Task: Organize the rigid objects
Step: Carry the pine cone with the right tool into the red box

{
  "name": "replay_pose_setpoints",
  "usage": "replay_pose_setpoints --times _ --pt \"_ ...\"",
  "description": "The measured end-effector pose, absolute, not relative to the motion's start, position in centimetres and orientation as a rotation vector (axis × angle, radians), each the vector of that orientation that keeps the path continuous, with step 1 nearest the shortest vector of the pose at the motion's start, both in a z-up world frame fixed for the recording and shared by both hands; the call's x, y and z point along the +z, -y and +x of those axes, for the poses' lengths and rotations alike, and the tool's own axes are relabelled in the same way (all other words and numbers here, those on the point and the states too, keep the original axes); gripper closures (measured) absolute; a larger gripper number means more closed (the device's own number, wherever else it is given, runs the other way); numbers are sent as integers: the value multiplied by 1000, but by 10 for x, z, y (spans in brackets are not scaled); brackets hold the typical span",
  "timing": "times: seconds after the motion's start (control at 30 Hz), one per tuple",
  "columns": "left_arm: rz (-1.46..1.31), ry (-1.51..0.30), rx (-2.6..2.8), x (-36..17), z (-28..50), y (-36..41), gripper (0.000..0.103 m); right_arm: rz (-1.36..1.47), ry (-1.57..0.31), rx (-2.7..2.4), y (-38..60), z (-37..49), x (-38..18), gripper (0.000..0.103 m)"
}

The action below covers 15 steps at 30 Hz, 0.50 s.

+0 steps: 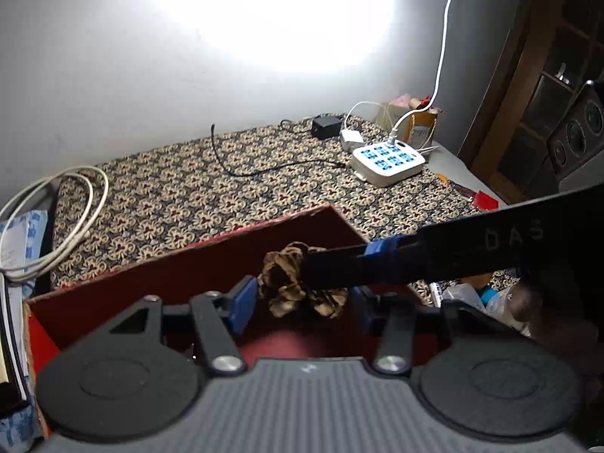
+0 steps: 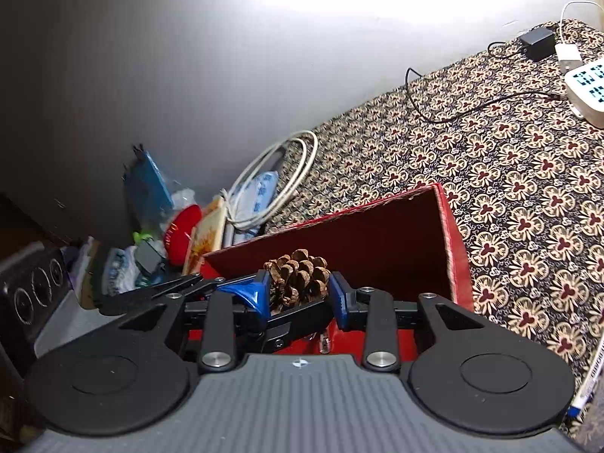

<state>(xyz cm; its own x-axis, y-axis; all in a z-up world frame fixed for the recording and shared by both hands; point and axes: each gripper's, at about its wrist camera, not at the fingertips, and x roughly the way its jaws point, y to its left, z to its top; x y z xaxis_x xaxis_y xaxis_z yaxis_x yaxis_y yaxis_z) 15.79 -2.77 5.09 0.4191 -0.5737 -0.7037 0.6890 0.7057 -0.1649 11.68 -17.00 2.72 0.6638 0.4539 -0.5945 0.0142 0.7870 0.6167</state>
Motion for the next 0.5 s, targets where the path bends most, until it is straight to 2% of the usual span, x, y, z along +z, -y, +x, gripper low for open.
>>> replay_pose_setpoints --times 0.23,0.5 --pt "171 -951 -732 16 203 25 55 663 -929 235 158 153 -7 86" --pt "189 -1114 -670 -10 225 28 55 627 -986 193 149 168 -23 87"
